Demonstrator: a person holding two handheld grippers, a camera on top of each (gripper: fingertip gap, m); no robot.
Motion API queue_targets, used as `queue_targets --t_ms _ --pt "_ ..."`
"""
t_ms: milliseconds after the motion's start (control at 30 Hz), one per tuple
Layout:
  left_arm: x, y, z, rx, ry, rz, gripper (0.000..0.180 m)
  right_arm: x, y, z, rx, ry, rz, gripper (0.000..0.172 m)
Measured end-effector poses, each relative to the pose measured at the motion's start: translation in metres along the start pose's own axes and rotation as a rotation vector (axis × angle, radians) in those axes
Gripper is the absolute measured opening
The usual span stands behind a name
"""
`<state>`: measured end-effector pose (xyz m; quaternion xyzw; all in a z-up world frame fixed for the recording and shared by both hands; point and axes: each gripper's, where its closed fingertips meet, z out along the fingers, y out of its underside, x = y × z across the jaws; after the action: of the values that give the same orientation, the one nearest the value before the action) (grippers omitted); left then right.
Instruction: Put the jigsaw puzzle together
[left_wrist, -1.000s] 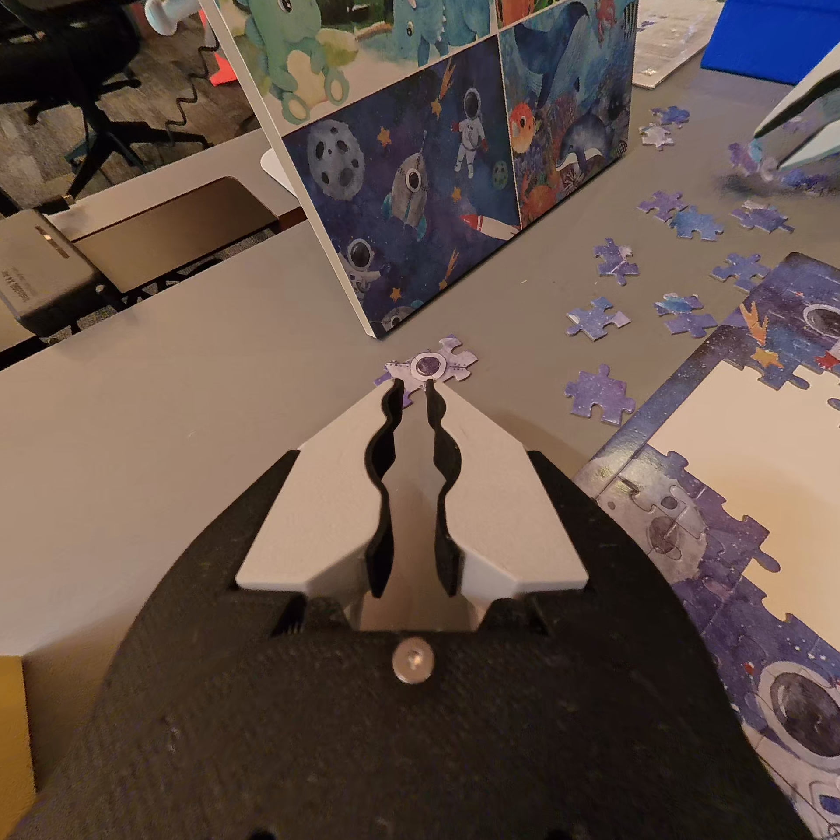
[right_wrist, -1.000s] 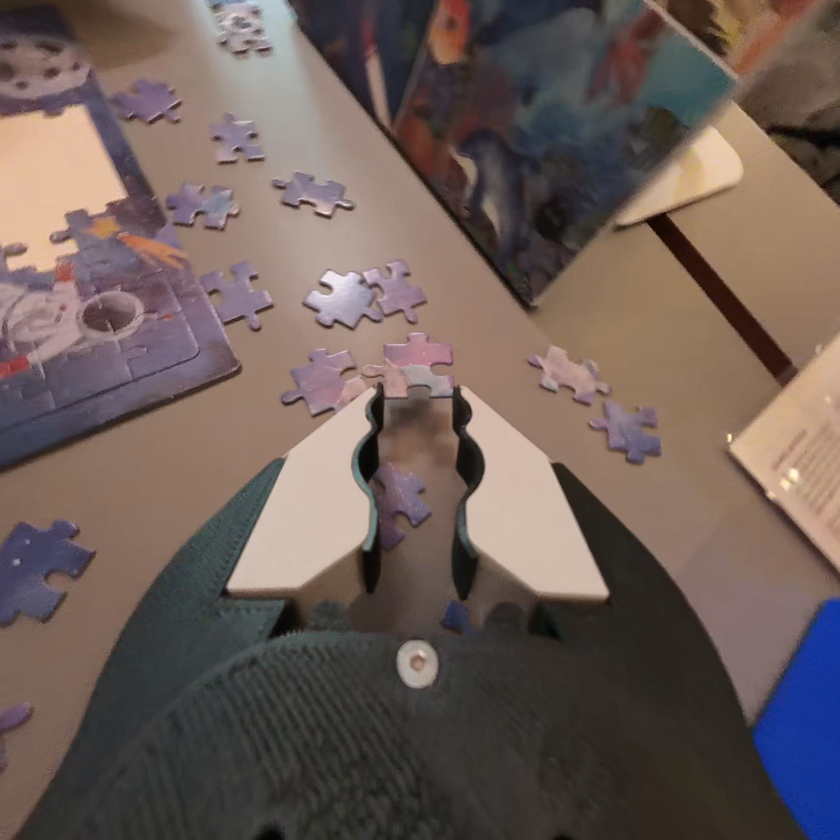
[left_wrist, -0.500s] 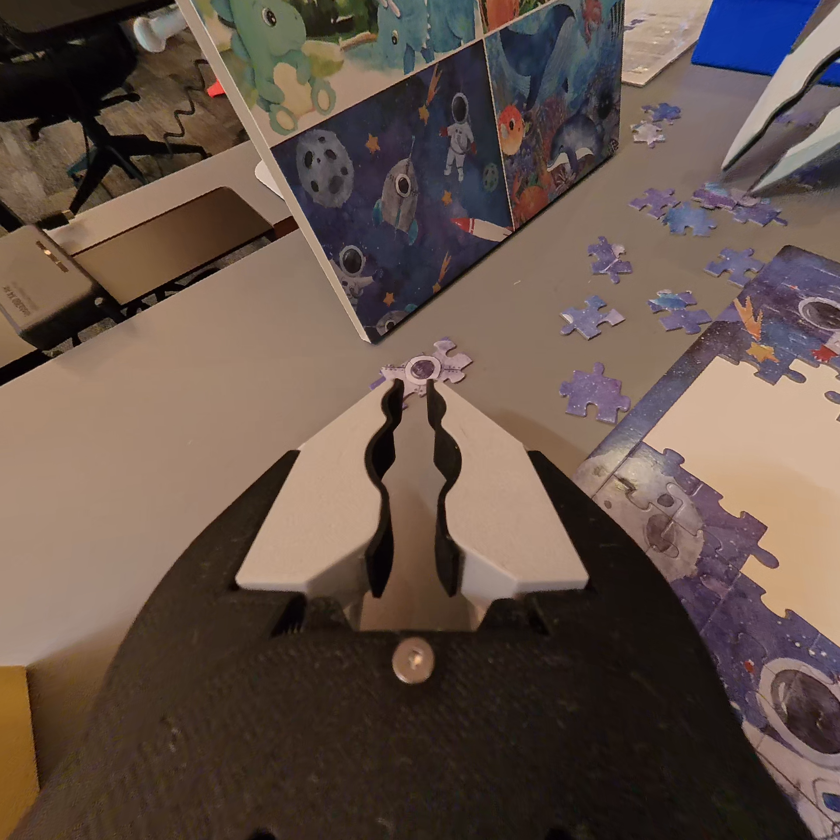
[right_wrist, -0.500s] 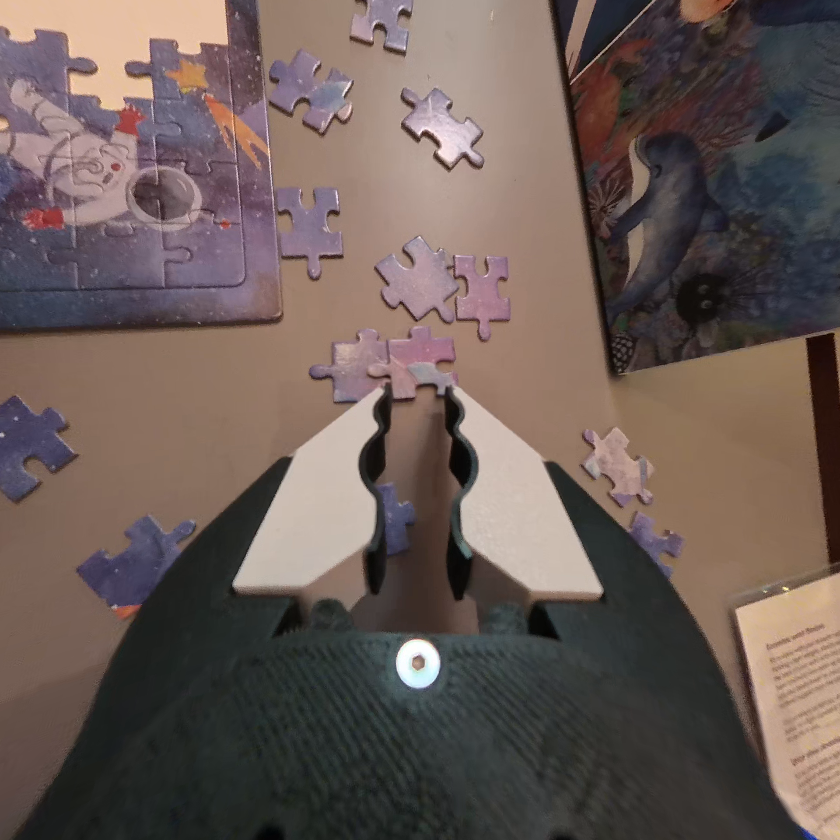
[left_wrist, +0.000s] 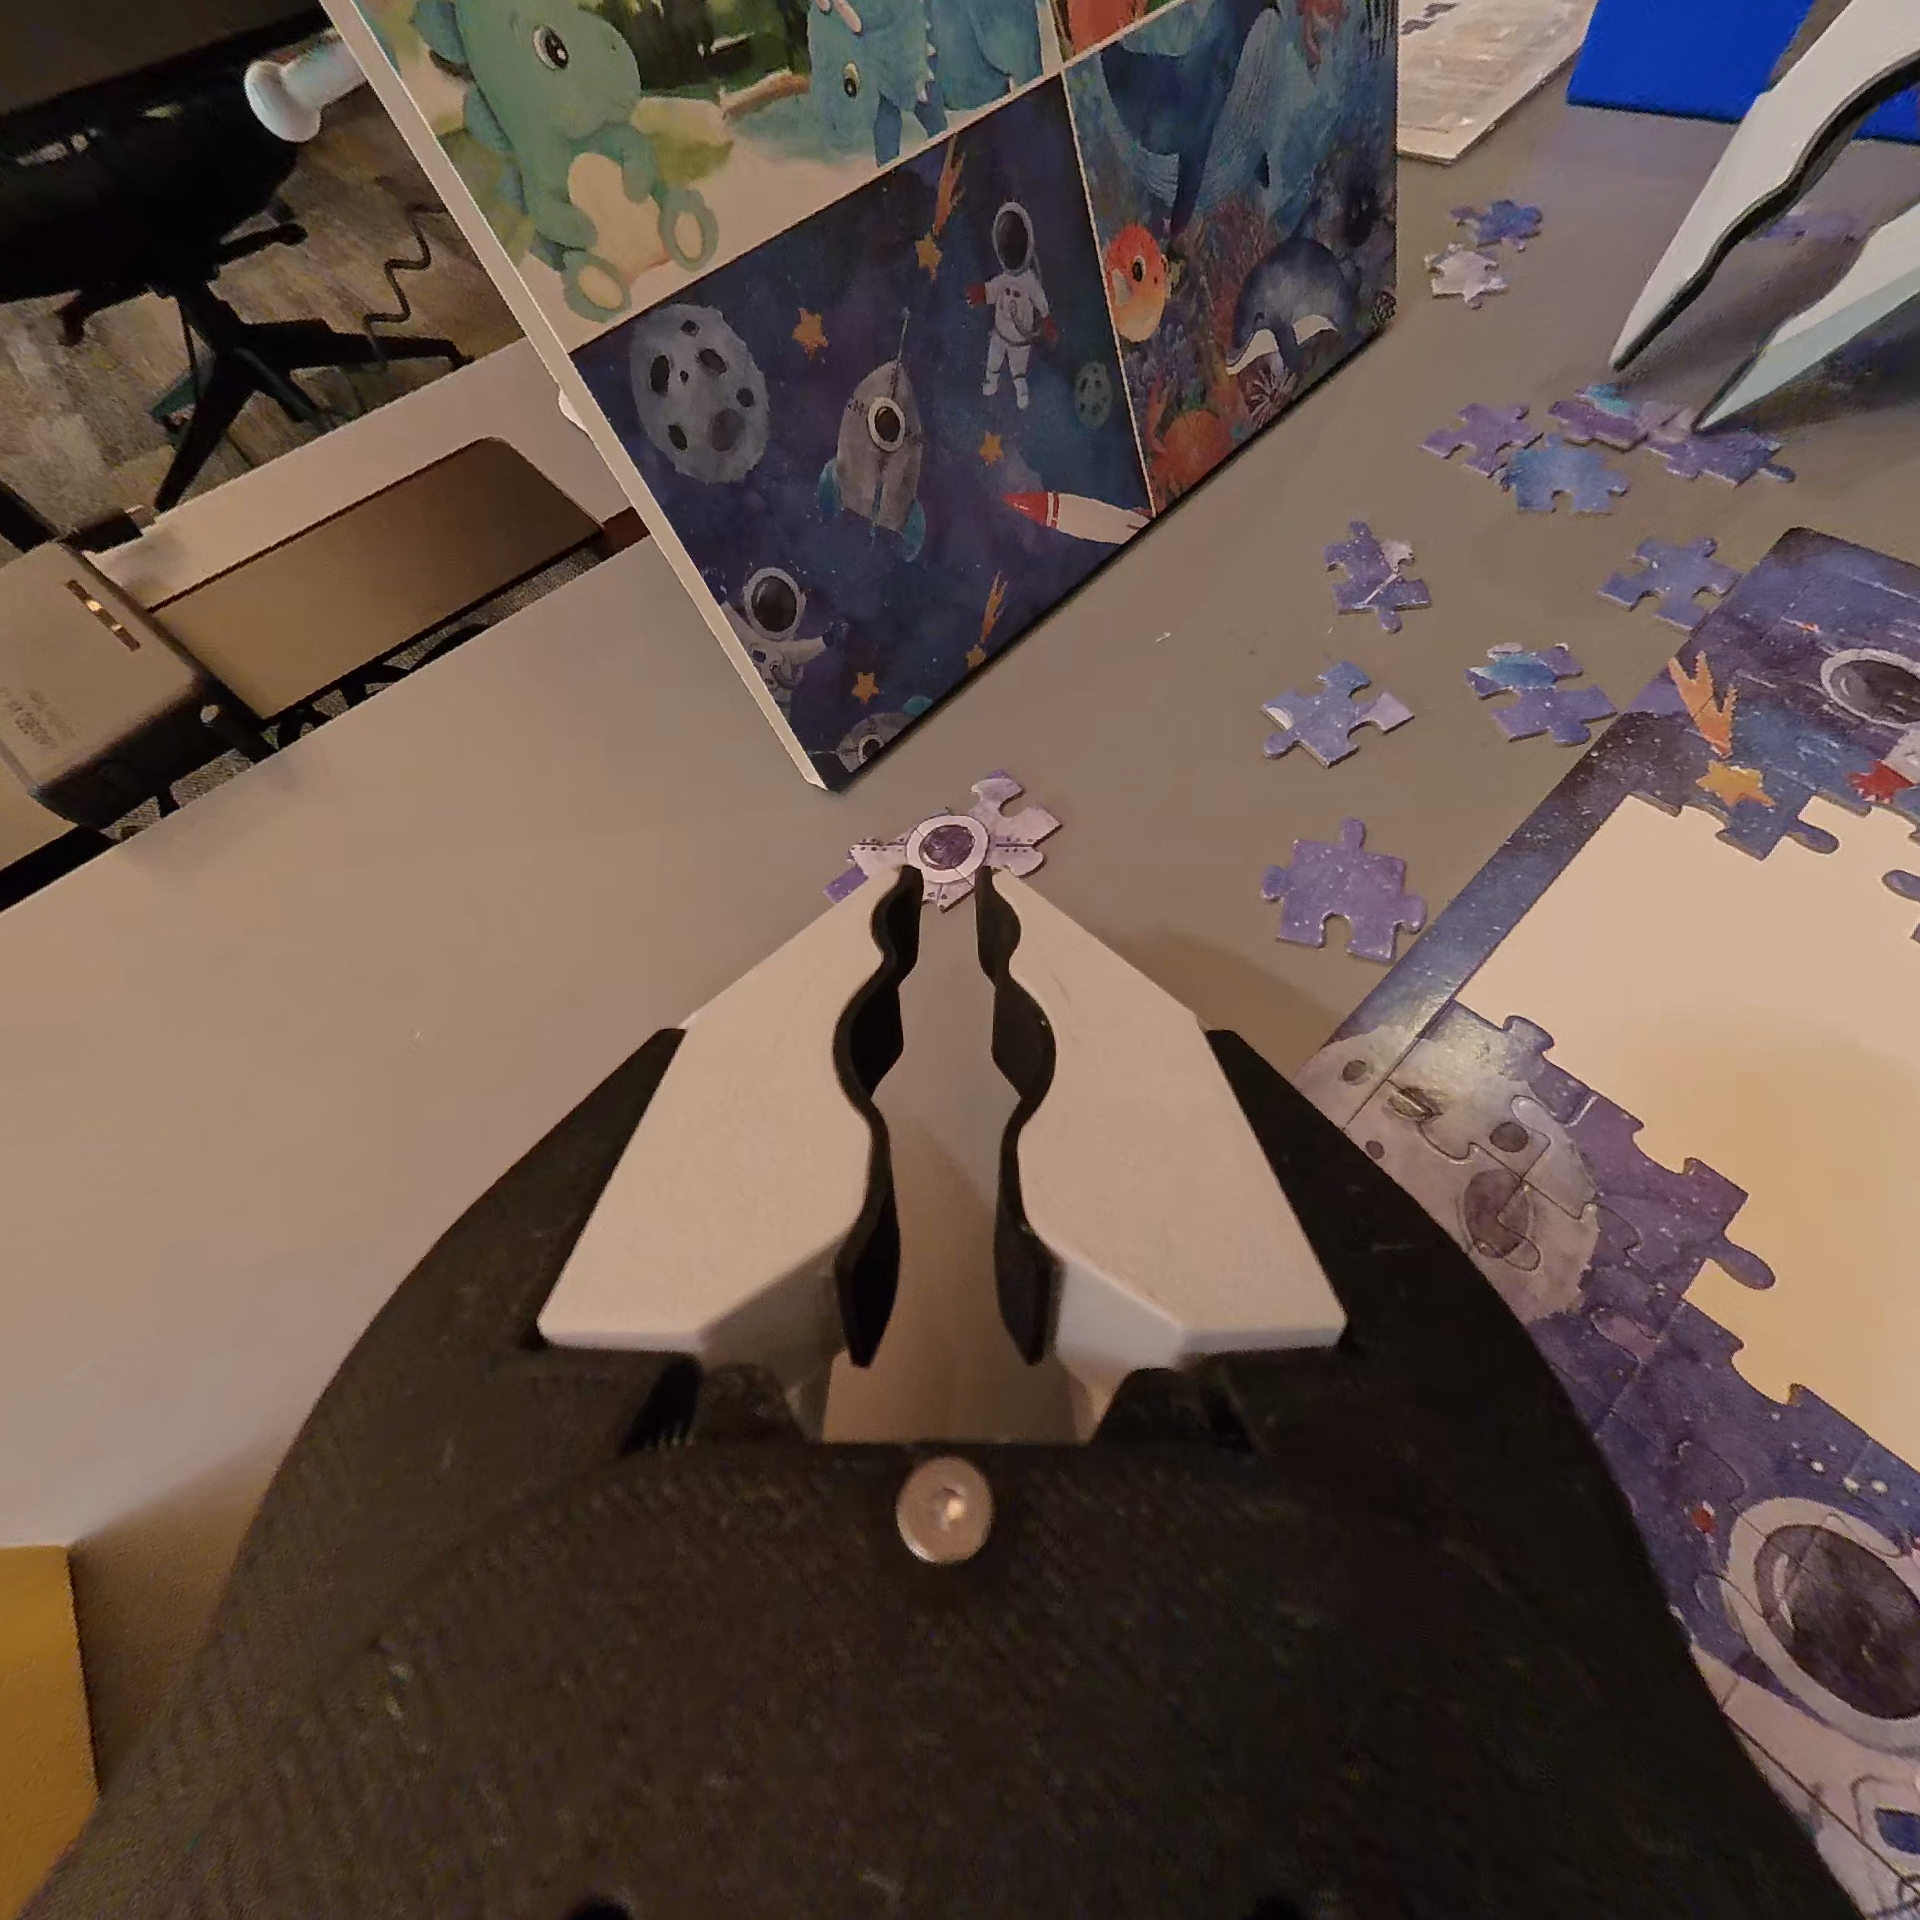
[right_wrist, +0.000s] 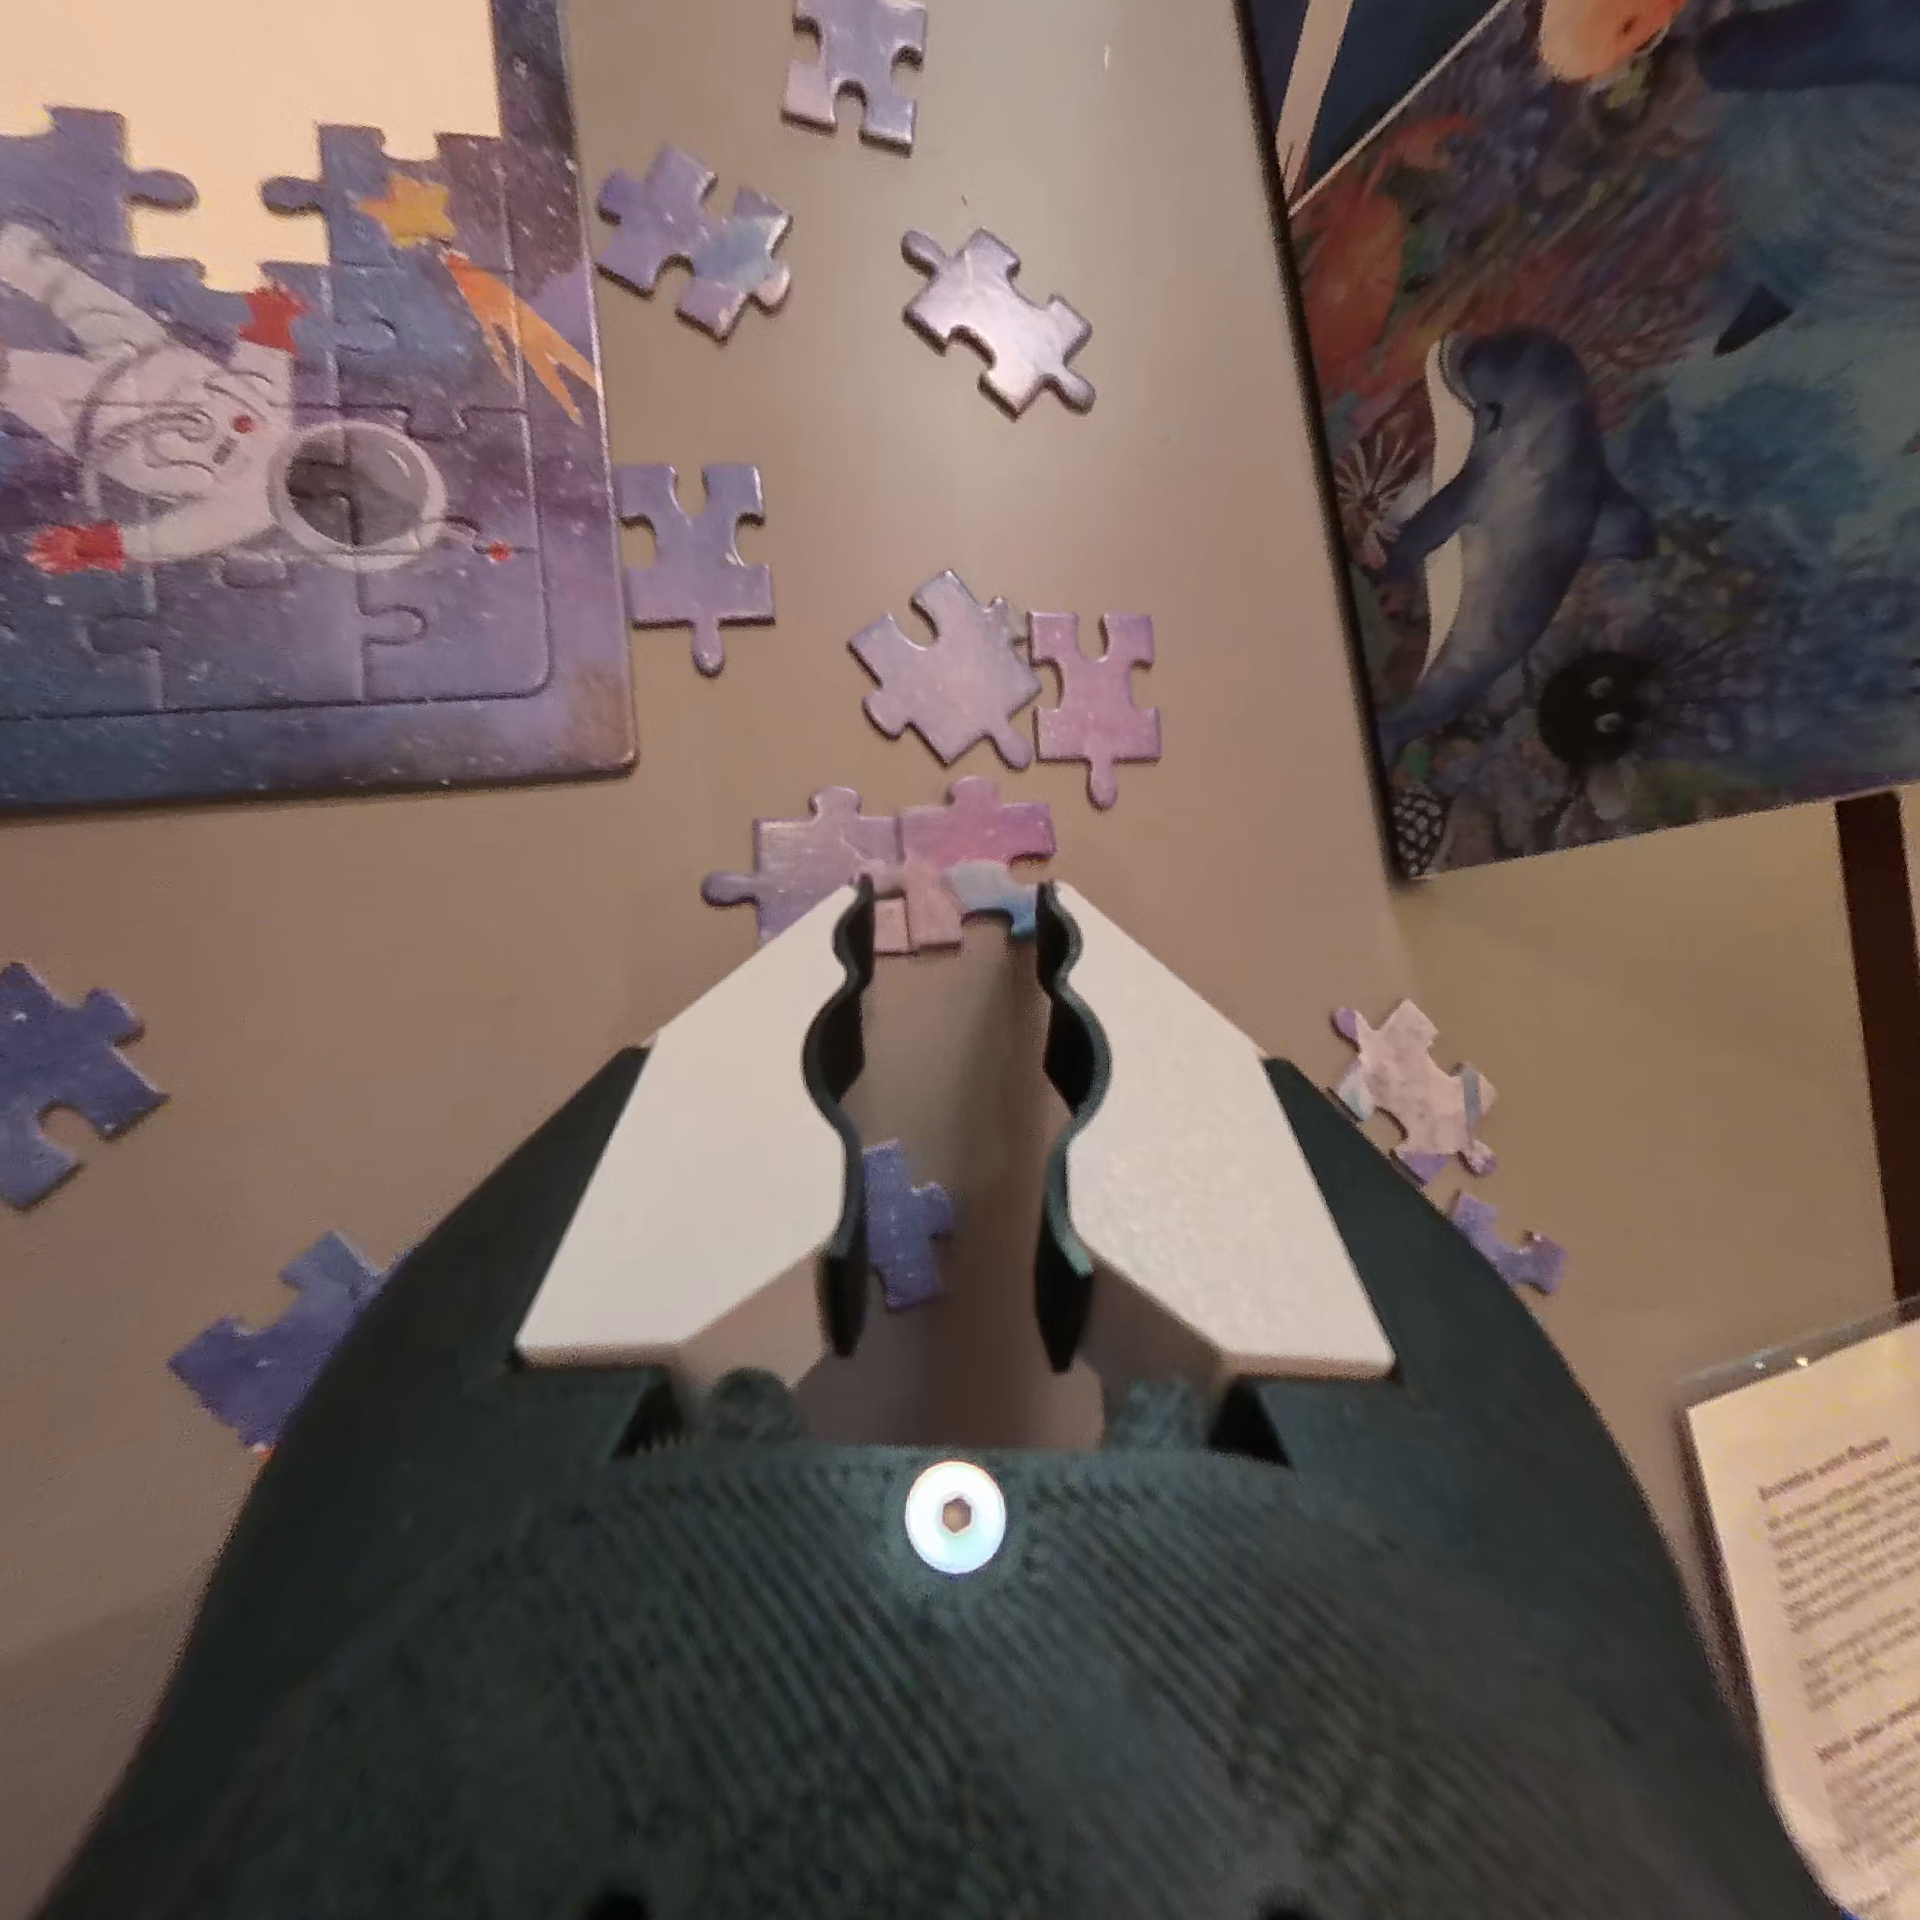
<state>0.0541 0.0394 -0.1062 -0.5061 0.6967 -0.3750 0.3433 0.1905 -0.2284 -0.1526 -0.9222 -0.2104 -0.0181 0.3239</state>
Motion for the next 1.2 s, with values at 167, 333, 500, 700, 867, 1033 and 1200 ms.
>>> queue_targets --t_ms 167,333,500,700,867,1033,1200 --pt "0.0 0.0 0.0 -0.002 -0.002 0.002 0.009 0.006 0.002 0.001 0.009 0.025 0.015 0.028" --pt "0.0 0.001 0.001 -0.003 0.0 0.0 0.009 0.006 0.001 0.0 0.016 0.022 0.021 0.028" --pt "0.001 0.001 0.001 -0.006 0.001 0.003 0.009 0.007 -0.015 0.001 0.085 0.027 0.033 0.028" --pt "0.001 0.001 0.001 -0.005 -0.001 0.006 0.009 0.009 -0.011 0.008 0.048 0.046 0.042 0.028" --pt "0.001 0.001 0.001 -0.008 0.0 0.006 0.009 0.01 -0.006 0.003 0.037 0.033 0.062 0.029" --pt "0.001 0.002 0.002 -0.009 0.001 0.006 0.009 0.009 -0.012 0.004 0.065 0.023 0.072 0.029" --pt "0.001 0.002 0.001 -0.009 -0.001 0.008 0.009 0.009 -0.007 0.006 0.023 0.036 0.061 0.028"
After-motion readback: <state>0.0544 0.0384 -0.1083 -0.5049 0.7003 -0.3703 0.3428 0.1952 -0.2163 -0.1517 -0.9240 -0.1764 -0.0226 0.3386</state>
